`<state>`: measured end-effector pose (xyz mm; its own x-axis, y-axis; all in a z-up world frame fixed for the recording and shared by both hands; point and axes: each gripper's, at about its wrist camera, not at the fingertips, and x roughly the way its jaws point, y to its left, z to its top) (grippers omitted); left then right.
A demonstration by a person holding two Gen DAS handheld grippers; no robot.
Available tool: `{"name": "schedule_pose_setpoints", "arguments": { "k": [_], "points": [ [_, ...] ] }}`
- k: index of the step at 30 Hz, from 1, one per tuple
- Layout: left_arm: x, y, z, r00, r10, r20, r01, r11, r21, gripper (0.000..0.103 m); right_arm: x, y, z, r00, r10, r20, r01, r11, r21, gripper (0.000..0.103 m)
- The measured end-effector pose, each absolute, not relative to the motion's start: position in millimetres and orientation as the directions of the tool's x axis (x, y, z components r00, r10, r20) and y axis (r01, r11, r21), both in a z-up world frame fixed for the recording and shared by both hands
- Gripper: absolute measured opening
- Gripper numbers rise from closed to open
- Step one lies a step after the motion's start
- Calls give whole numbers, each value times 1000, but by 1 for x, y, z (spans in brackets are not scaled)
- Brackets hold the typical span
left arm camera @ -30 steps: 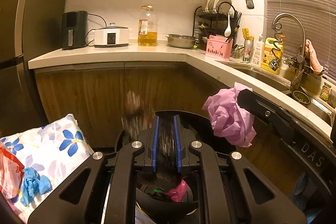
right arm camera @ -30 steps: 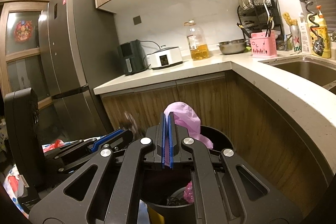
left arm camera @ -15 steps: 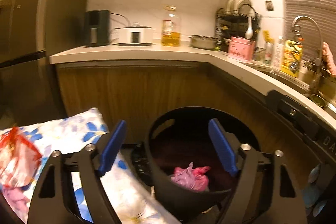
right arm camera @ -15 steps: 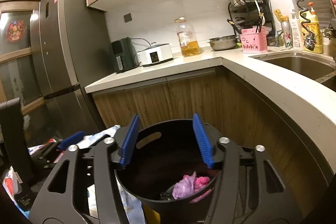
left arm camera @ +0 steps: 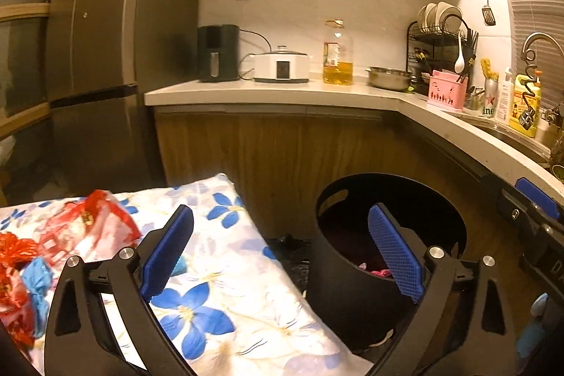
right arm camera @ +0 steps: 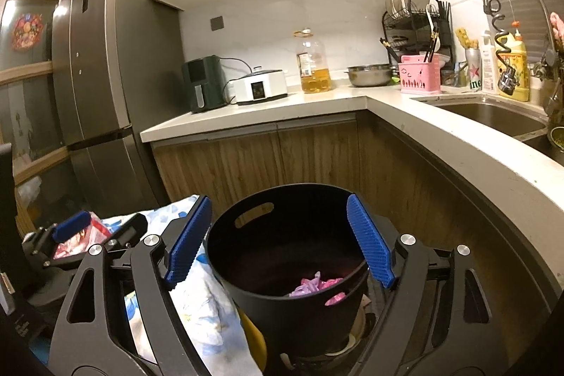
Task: Collect trash
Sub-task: 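Move both open grippers back toward the remaining trash on the table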
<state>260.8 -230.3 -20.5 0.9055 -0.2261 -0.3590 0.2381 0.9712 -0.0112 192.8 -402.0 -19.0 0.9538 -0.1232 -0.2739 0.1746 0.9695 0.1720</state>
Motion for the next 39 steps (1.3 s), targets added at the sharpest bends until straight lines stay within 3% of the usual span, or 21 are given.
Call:
{"name": "schedule_pose_setpoints", "arguments": {
  "k": [15,35,39],
  "points": [
    [211,-159,-24,930,-102,-354,94,995,-39,95,152,-356,-21,960,-91,-264,144,971,189,78],
    [196,13,-53,864,329,-381,-359,933,-9,95,151,-258,-46,940,96,-326,-34,981,190,78],
    [215,42,-59,825,361,-434,-404,915,-6,95,154,-245,-48,936,116,-332,-55,981,187,78]
  ]
}}
